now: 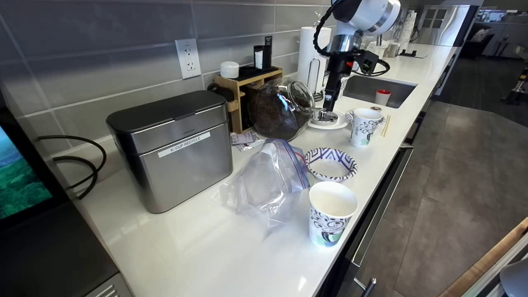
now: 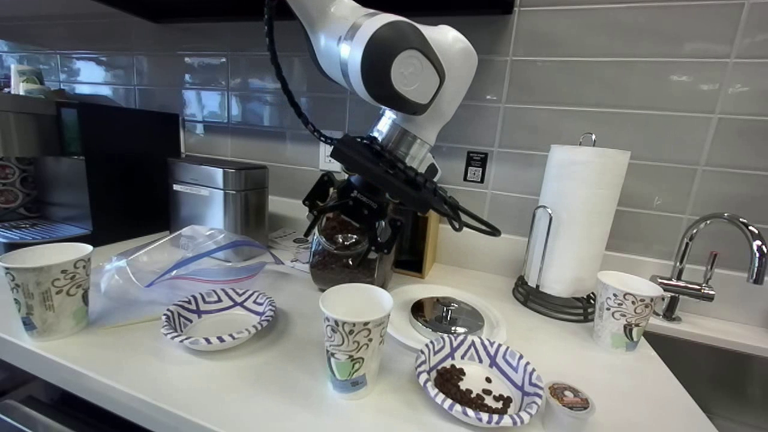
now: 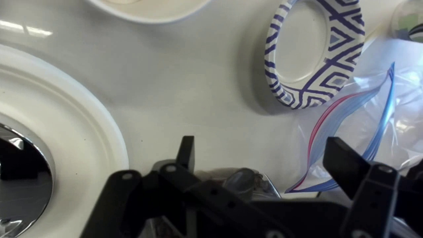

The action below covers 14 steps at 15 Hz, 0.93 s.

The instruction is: Use the silver ladle to put some of the coffee beans into the paper cup on the right

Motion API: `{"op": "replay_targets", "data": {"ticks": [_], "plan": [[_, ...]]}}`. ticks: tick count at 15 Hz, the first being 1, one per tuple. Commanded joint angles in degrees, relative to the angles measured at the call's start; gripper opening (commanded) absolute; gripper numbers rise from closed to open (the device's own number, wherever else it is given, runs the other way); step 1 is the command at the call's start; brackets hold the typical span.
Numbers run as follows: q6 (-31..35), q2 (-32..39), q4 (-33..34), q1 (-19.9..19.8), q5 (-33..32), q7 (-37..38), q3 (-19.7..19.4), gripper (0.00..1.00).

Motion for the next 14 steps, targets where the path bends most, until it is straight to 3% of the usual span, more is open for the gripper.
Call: {"op": "replay_targets", "data": {"ticks": [1,14], "plan": [[3.2,-2.1,-5.2,-1.3,7.5,-1.8,-0.6,1.0],[6.9,-2.1,-10.2,-2.7,22.3,-1.8,-3.6,0.99]]}}
